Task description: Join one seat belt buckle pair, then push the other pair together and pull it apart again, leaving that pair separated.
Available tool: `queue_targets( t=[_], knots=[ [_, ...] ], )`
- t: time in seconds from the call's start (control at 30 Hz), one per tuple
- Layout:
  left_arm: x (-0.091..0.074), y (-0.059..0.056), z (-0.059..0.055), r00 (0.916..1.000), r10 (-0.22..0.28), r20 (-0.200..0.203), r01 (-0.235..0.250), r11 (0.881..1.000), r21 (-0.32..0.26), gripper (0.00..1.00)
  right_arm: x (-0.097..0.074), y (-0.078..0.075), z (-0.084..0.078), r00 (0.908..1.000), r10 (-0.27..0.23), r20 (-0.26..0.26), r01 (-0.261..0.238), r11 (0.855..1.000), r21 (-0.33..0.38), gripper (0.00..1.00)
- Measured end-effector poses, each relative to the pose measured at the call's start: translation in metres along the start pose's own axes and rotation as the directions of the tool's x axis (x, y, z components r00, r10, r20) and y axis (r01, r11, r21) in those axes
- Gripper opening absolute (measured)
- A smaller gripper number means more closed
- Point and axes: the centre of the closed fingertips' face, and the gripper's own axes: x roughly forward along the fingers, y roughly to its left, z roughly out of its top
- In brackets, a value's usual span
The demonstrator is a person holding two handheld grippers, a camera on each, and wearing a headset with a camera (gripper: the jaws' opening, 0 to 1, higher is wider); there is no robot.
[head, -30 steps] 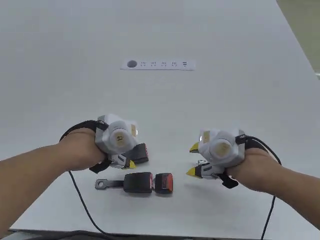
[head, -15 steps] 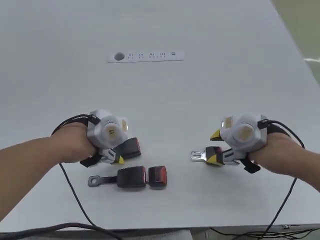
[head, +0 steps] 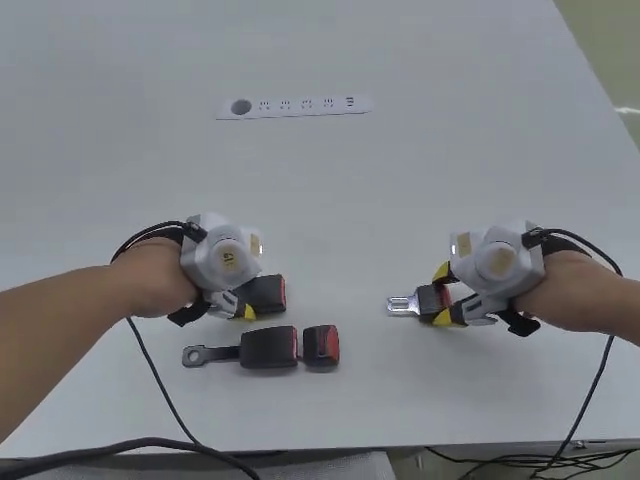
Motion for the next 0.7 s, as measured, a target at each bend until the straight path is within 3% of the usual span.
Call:
queue_targets(
  t=[0.43,0.7],
  knots=[
    [0.001,-0.002,0.000,0.9996,-0.020,-0.019,0.021,0.999,0.025,0.34,-0.001,-0.002,0.004,0.9999,0.003,0.011,-0.003,1.000,0.020,0.32],
    [0.001,-0.002,0.000,0.9992,-0.016,-0.036,0.017,1.000,0.021,0.34,0.011,-0.004,0.028,0.9997,-0.001,0.023,0.001,1.000,0.010,0.32]
  ],
)
